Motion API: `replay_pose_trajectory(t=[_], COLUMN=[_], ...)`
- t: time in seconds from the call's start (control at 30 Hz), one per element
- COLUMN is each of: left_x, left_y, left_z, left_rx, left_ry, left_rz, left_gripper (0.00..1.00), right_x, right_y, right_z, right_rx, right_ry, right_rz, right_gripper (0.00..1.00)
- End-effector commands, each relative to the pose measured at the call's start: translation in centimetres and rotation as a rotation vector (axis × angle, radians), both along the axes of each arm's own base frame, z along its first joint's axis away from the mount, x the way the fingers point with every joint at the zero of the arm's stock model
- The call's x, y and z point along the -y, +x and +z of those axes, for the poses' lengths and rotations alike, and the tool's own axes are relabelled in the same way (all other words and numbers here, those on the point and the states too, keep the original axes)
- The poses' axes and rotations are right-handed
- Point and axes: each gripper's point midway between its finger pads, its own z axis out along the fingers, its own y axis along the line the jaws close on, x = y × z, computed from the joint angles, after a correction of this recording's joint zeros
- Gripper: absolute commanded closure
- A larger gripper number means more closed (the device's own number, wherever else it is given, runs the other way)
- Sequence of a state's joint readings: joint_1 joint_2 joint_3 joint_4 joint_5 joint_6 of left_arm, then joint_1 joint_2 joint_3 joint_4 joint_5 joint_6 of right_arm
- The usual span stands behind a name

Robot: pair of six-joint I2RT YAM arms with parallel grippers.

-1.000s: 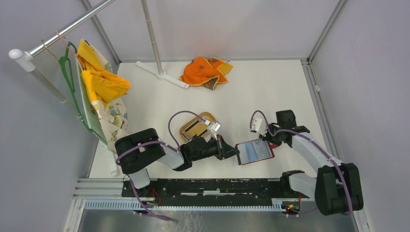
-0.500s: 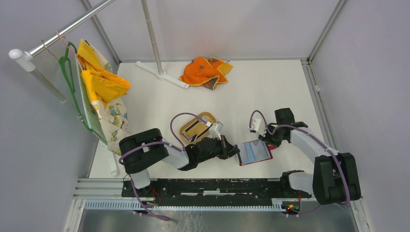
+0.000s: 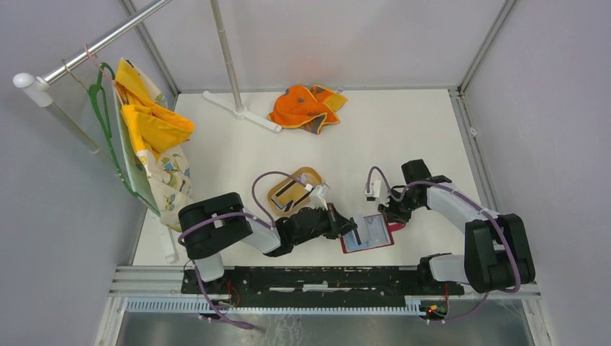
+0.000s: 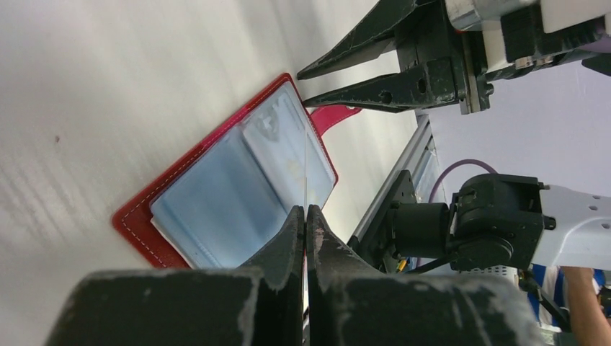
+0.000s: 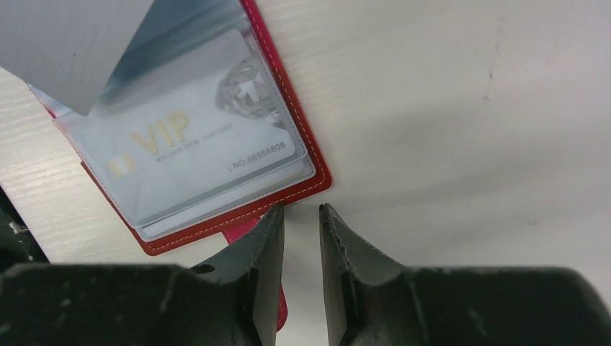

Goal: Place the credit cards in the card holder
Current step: Move the card holder to the center of the board.

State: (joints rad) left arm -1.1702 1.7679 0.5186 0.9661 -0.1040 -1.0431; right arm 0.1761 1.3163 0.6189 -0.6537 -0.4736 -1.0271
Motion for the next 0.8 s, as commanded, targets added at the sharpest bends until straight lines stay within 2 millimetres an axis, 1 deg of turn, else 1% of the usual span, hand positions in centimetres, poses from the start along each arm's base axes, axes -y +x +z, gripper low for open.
replay_pose_trajectory(t=[0.0,0.17,0.3,0.4,0.53,0.67,0.77], left_x=[-0.6,-2.4,-3.6,-4.3,-4.2,-3.6,-3.5], left_y=[0.1,-0.6,-1.4,-2.0,-2.6,-2.9,-2.7], left_z=[3.3,4.6,4.6,4.7,5.4,4.8,3.6], left_rx=[0.0,0.038,0.036,0.012,-0.019,-0.057,-0.088], left_ry=[-0.139,-0.151,-0.153,-0.192,-0.277,-0.316,-0.297], left_rz=[0.046,0.039,0.024,0.018,-0.003,-0.019,-0.005], left_gripper=[0.98,0.98,0.98,0.98,0.98,0.98,0.98], right_x=[-1.3,-2.2,-3.1,-3.7,-4.1,-3.9,-3.8], right_y=[-1.5,-1.9,-2.4,-2.4,-1.8,-1.3,-1.2], right_z=[-0.1,-0.4,-0.5,-0.2,0.4,0.7,0.7], right_rx=[-0.074,-0.099,-0.123,-0.116,-0.073,-0.031,-0.026], right_ry=[0.033,0.032,0.042,0.049,0.06,0.052,0.045], right_rz=[0.054,0.08,0.105,0.126,0.128,0.114,0.109], right_gripper=[0.7,0.7,0.69,0.68,0.66,0.63,0.63])
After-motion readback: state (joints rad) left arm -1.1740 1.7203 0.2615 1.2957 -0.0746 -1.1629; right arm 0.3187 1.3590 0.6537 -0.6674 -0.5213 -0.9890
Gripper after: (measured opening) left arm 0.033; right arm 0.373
